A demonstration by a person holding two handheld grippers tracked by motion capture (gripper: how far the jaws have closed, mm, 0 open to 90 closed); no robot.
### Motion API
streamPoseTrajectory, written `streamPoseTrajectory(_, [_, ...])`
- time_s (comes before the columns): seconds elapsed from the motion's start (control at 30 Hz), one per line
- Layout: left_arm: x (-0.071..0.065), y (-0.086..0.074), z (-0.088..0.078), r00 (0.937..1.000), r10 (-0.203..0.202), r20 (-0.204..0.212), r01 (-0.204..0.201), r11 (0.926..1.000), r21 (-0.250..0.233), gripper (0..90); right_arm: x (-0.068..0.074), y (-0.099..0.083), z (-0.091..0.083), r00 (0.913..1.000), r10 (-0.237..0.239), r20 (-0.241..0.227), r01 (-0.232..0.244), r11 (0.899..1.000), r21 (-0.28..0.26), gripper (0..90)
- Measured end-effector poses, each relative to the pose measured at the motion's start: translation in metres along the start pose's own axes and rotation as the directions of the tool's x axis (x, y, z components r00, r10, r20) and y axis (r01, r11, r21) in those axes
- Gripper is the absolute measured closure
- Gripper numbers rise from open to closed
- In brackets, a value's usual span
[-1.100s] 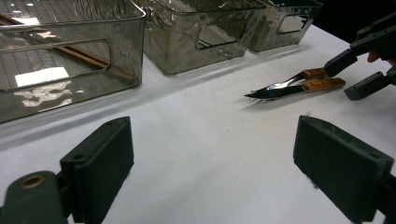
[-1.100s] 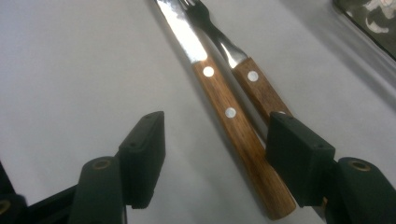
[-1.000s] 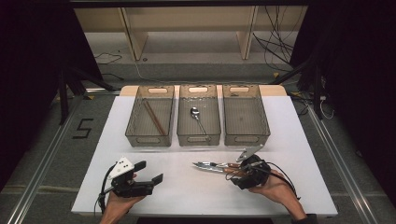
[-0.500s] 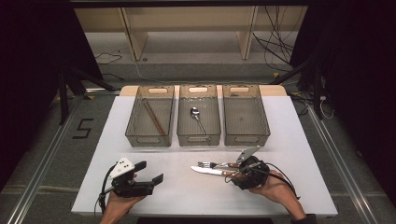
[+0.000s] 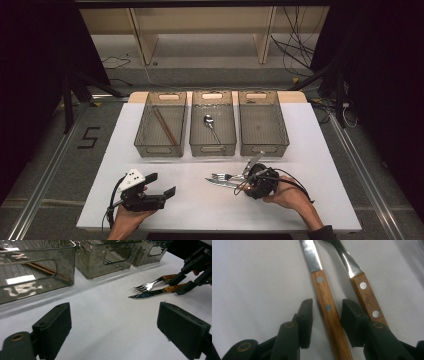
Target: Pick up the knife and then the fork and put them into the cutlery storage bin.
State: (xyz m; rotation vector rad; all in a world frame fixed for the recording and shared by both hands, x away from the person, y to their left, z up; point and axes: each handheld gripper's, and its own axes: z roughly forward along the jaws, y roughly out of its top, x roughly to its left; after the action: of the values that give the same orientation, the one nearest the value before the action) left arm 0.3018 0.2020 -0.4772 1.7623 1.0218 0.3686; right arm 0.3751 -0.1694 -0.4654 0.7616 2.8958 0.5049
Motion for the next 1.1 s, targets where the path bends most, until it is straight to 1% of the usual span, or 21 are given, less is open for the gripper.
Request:
streamPoseTrajectory(0.07, [0.000,0.000,0.000,1.0000,0.000,0.000,0.000,1.0000,-0.002,11.8,0.000,0.003,0.000,1.0000,-0.009,0.001,0.009,1.000,0.017,64.4])
streamPoseTrajectory(0.1, [0.000,0.000,0.000,1.0000,0.000,0.000,0.000,1.0000,-0.002,11.8,0.000,0.004,0.001,0.9997,-0.024,0.004,0.024,0.999,0.026,65.4])
streamPoseTrajectory(0.13, [0.000,0.000,0.000,1.0000,0.000,0.000,0.000,1.0000,-0.003,11.8,0.001,0.005,0.000,0.9996,-0.029,0.004,0.029,0.999,0.037,66.8])
streamPoseTrajectory(0.2, [0.000,0.000,0.000,1.0000,0.000,0.000,0.000,1.0000,-0.003,11.8,0.003,0.007,0.001,0.9991,-0.042,0.002,0.042,0.998,0.046,70.1])
streamPoseTrajectory(0.3, [0.000,0.000,0.000,1.0000,0.001,0.000,-0.001,1.0000,-0.003,11.8,0.005,0.009,0.001,0.9974,-0.072,0.010,0.071,0.996,0.057,71.5])
streamPoseTrajectory(0.37, [-0.001,0.000,0.000,1.0000,0.001,0.000,-0.001,1.0000,-0.004,11.8,0.007,0.010,0.001,0.9973,-0.073,0.010,0.073,0.995,0.068,72.5])
streamPoseTrajectory(0.5, [0.000,0.000,0.000,1.0000,0.001,-0.001,-0.001,1.0000,-0.003,11.8,0.010,0.012,0.001,0.9924,-0.122,0.019,0.120,0.989,0.082,75.9])
streamPoseTrajectory(0.53, [0.000,0.000,0.000,1.0000,0.000,0.000,0.000,1.0000,-0.004,11.8,0.011,0.013,0.002,0.9893,-0.143,0.027,0.140,0.986,0.087,76.1])
streamPoseTrajectory(0.63, [0.000,0.000,0.000,1.0000,0.001,0.000,-0.001,1.0000,-0.004,11.8,0.013,0.014,0.001,0.9859,-0.164,0.032,0.161,0.983,0.092,76.4])
streamPoseTrajectory(0.73, [0.000,0.000,0.000,1.0000,0.000,0.000,0.000,1.0000,-0.005,11.8,0.014,0.013,0.001,0.9817,-0.186,0.041,0.182,0.979,0.089,76.6])
streamPoseTrajectory(0.87, [0.000,0.000,0.000,1.0000,-0.004,-0.001,0.004,0.9999,-0.009,11.9,0.015,0.013,0.000,0.9808,-0.190,0.043,0.186,0.979,0.082,76.7])
streamPoseTrajectory(0.97, [0.000,0.000,0.000,1.0000,-0.003,-0.002,0.003,1.0000,-0.009,11.8,0.017,0.013,-0.002,0.9801,-0.194,0.042,0.192,0.980,0.061,76.8])
streamPoseTrajectory(1.07, [0.000,0.000,0.000,1.0000,-0.004,-0.002,0.004,0.9999,-0.010,11.8,0.016,0.014,-0.006,0.9824,-0.182,0.042,0.181,0.983,0.030,76.8])
streamPoseTrajectory(1.1, [0.000,0.000,0.000,1.0000,-0.004,-0.002,0.004,0.9999,-0.009,11.8,0.015,0.014,-0.009,0.9852,-0.168,0.036,0.168,0.986,0.010,76.8])
